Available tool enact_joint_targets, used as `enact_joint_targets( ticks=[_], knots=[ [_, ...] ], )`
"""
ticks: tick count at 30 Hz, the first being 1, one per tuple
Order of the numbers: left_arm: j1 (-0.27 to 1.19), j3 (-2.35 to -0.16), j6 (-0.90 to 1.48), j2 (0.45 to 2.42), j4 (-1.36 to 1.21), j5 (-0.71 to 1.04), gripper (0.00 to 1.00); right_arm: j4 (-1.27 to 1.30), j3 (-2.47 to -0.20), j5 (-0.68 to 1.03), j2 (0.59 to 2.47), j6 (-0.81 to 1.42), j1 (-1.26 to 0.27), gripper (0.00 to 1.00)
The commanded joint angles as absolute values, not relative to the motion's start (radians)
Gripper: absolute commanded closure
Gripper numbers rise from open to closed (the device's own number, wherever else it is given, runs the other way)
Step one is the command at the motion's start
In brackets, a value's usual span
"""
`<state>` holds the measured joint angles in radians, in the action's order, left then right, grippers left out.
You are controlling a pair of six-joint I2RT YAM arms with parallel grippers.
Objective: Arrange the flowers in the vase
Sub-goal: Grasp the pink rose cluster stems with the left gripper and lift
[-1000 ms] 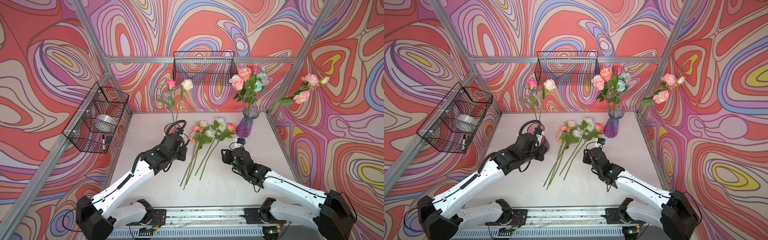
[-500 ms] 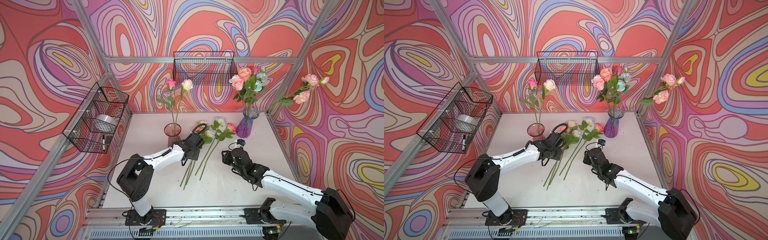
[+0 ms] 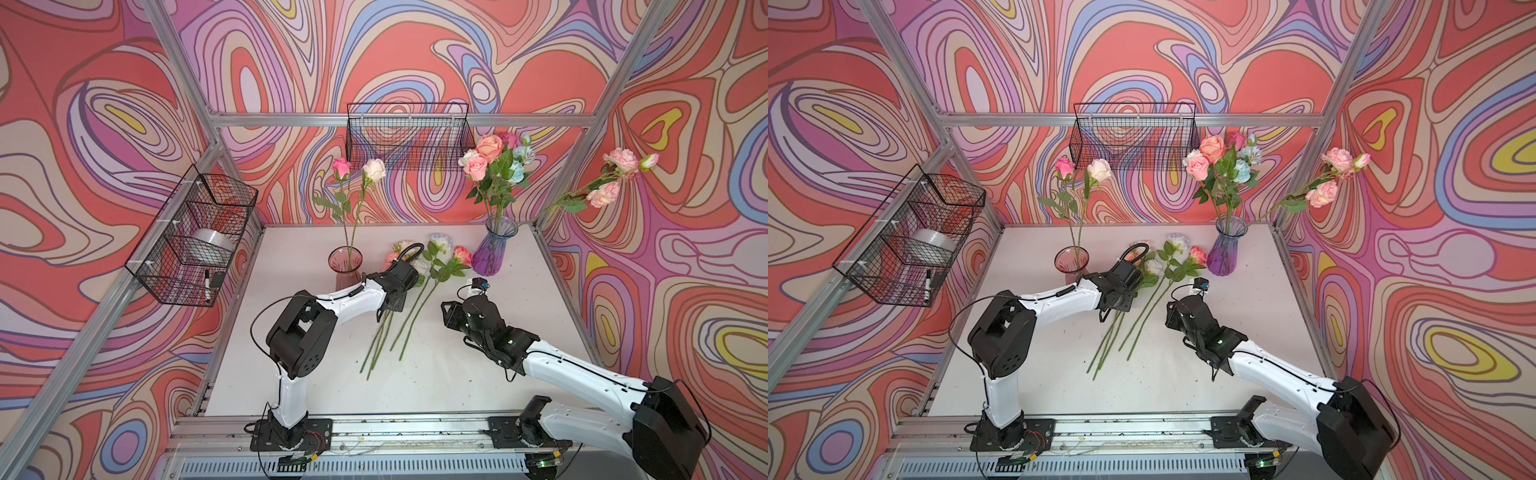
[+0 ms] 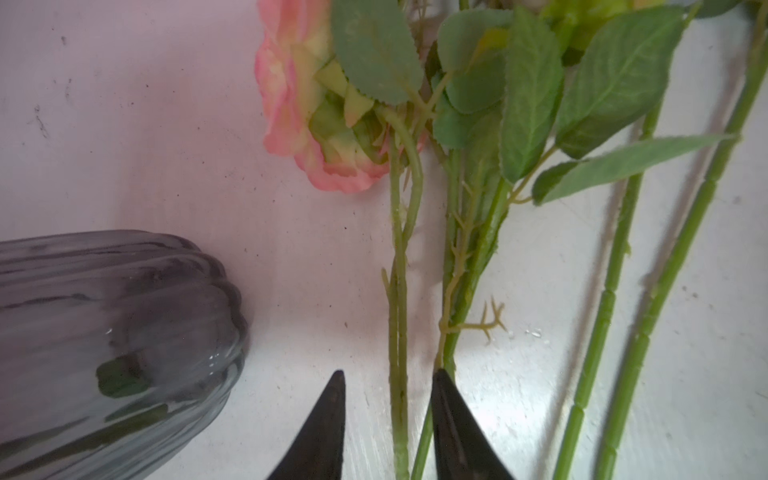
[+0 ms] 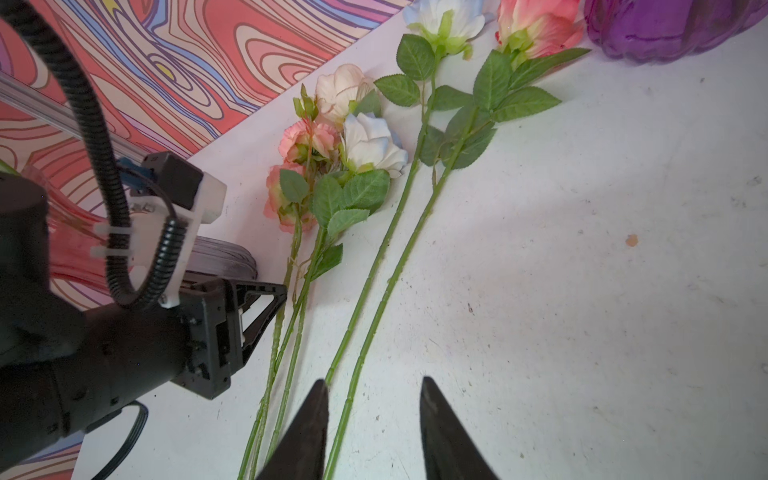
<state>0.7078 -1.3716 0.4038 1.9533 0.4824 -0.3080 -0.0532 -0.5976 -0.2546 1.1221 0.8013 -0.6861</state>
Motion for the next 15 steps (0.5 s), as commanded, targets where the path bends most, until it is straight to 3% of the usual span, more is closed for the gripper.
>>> enact_joint_targets(
  ticks=[1,6,15],
  knots=[
    [0.706,-1.410,0.397,1.991,0.523,-0.372,0.67,-0.043,-0.596,-0.243,1.127,0.785,-0.680,0.61],
    [0.688,-1.367,0.390,1.990,0.455,-0.308,0.81,-0.046,-0.594,-0.237,1.127,0.786,-0.678,0.61],
    [0.654,-1.306,0.377,1.988,0.373,-0.160,0.78,-0.049,-0.600,-0.237,1.129,0.783,-0.678,0.61]
  ],
)
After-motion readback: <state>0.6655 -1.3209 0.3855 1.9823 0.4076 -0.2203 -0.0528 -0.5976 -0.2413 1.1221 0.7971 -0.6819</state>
